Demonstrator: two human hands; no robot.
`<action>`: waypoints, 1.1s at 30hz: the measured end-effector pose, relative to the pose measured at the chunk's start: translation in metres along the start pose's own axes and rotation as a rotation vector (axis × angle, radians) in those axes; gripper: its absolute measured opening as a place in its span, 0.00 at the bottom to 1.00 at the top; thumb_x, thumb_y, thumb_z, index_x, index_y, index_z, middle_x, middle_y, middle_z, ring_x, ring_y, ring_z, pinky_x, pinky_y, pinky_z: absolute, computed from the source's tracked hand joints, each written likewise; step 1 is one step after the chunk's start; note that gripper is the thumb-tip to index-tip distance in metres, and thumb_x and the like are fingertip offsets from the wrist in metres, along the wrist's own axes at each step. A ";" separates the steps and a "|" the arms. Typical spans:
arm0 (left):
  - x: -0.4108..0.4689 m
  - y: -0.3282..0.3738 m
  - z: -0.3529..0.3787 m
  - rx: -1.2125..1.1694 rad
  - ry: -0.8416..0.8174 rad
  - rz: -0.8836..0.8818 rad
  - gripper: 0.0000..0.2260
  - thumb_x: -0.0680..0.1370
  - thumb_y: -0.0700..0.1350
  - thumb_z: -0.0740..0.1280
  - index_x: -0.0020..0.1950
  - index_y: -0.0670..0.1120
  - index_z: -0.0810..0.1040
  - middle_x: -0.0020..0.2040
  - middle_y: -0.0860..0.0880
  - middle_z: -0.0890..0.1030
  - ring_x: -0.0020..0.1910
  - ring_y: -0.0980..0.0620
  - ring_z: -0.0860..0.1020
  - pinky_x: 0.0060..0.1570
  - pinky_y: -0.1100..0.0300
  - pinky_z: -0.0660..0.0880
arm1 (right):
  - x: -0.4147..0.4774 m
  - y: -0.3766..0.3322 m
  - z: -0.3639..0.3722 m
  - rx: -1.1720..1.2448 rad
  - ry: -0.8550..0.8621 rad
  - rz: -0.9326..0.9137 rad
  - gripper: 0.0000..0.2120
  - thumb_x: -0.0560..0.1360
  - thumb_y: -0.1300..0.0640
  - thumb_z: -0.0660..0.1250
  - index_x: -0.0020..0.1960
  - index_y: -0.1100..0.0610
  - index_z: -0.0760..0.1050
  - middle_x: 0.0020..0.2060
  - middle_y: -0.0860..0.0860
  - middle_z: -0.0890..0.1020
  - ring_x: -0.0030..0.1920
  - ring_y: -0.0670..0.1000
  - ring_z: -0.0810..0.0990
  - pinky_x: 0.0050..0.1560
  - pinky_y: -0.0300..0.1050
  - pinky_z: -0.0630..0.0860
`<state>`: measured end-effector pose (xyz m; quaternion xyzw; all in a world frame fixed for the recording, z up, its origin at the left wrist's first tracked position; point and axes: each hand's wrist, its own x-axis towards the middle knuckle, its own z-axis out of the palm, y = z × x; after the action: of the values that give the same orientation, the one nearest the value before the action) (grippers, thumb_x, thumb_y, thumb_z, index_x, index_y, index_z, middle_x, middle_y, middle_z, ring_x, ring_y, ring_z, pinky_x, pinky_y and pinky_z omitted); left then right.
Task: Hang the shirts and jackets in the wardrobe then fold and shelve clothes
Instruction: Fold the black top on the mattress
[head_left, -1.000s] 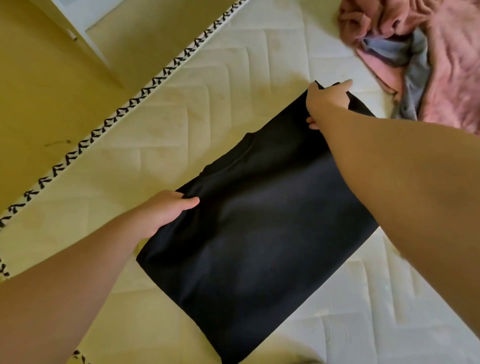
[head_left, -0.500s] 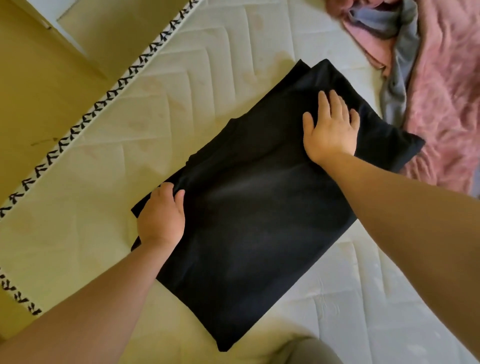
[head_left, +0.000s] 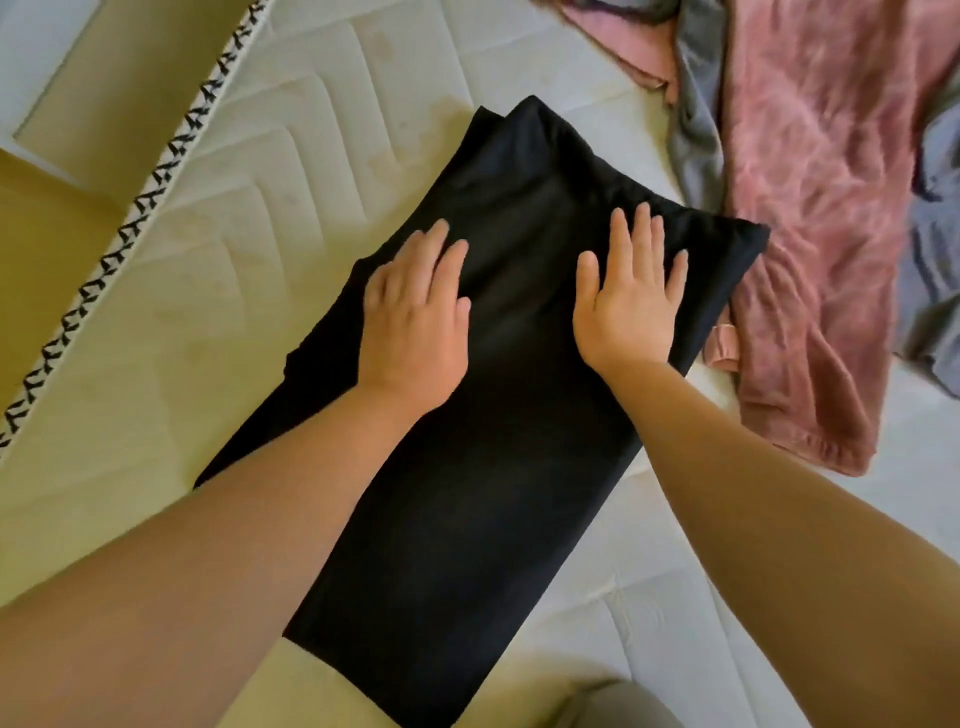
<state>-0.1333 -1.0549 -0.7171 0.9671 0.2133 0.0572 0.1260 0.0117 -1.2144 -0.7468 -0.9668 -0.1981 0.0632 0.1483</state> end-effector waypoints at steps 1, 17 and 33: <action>0.030 0.015 0.006 0.020 -0.039 0.072 0.24 0.83 0.48 0.58 0.79 0.45 0.61 0.80 0.44 0.59 0.79 0.44 0.58 0.75 0.45 0.60 | 0.001 0.007 -0.001 -0.013 0.010 0.011 0.30 0.83 0.41 0.43 0.81 0.53 0.51 0.81 0.52 0.50 0.80 0.51 0.45 0.79 0.57 0.41; 0.180 0.061 0.077 0.247 -0.426 0.013 0.26 0.84 0.56 0.46 0.82 0.53 0.47 0.82 0.54 0.47 0.81 0.49 0.43 0.76 0.37 0.46 | 0.035 0.103 0.012 -0.068 -0.059 -0.018 0.34 0.82 0.36 0.41 0.81 0.54 0.44 0.81 0.52 0.48 0.80 0.51 0.42 0.78 0.48 0.38; 0.232 0.121 0.004 0.791 -0.513 0.425 0.19 0.78 0.40 0.61 0.69 0.51 0.71 0.59 0.43 0.75 0.60 0.41 0.71 0.59 0.46 0.65 | 0.109 0.084 -0.077 -0.355 -0.347 -0.287 0.30 0.77 0.31 0.56 0.60 0.56 0.70 0.54 0.55 0.75 0.47 0.58 0.76 0.41 0.53 0.71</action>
<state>0.1249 -1.0632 -0.6755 0.9457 -0.0201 -0.2423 -0.2155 0.1558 -1.2642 -0.7071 -0.9145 -0.3632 0.1706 -0.0521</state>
